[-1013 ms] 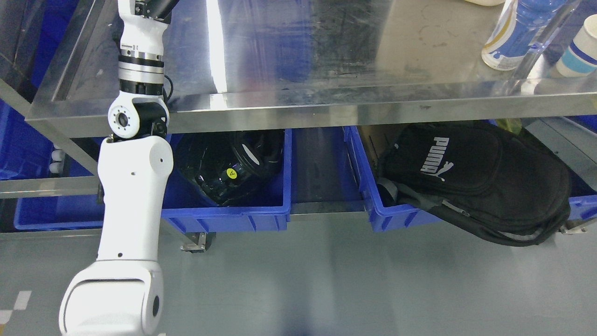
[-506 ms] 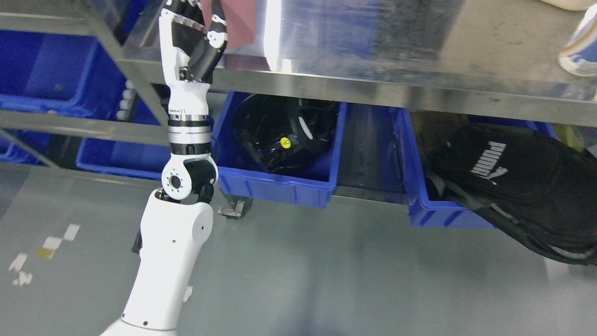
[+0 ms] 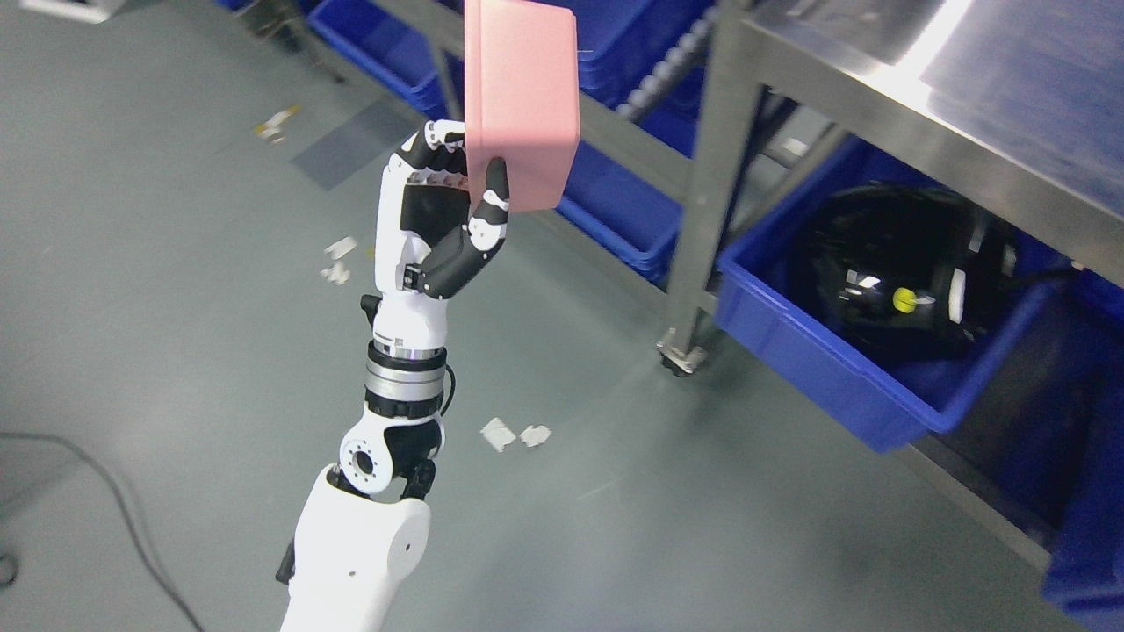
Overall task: Place storage box into left shelf container
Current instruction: 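Hold the pink box up in the left hand while turning toward the shelf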
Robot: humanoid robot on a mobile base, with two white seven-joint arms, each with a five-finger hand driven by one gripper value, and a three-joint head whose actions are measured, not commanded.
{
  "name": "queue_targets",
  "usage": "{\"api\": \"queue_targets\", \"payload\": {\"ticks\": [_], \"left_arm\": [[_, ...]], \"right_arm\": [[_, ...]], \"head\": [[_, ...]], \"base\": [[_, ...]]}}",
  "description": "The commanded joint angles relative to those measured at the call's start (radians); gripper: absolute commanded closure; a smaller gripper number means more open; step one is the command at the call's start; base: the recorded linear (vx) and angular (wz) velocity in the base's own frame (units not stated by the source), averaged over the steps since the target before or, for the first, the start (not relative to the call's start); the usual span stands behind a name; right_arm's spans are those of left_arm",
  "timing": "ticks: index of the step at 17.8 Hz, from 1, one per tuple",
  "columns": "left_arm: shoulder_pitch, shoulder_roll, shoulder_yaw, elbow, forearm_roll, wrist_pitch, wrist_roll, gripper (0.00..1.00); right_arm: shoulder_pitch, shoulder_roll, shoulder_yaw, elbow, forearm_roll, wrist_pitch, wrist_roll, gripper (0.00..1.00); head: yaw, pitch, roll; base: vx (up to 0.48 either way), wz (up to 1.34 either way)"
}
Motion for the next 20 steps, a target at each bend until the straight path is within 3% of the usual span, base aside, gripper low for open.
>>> {"api": "queue_targets", "payload": {"ticks": [1,10,20], "left_arm": [[0.128,0.014,-0.058,-0.115,-0.001,-0.021,-0.022,0.96],[0.228,0.014,0.031,-0.115,-0.001,-0.101,-0.022,0.95],[0.265,0.014,0.029,-0.112,-0.003,-0.093,-0.022,0.95]], "right_arm": [[-0.006,-0.017,-0.003,-0.017,-0.002,-0.001,-0.002,0.0],[-0.006,-0.017,-0.003,-0.017,-0.002,-0.001,-0.002,0.0],[-0.006,-0.017,-0.003,-0.017,-0.002,-0.001,-0.004,0.0]], "head": [[0.0,0.0,0.0],[0.0,0.0,0.0],[0.0,0.0,0.0]], "base": [[0.012,1.38],[0.151,1.07],[0.428,0.45]]}}
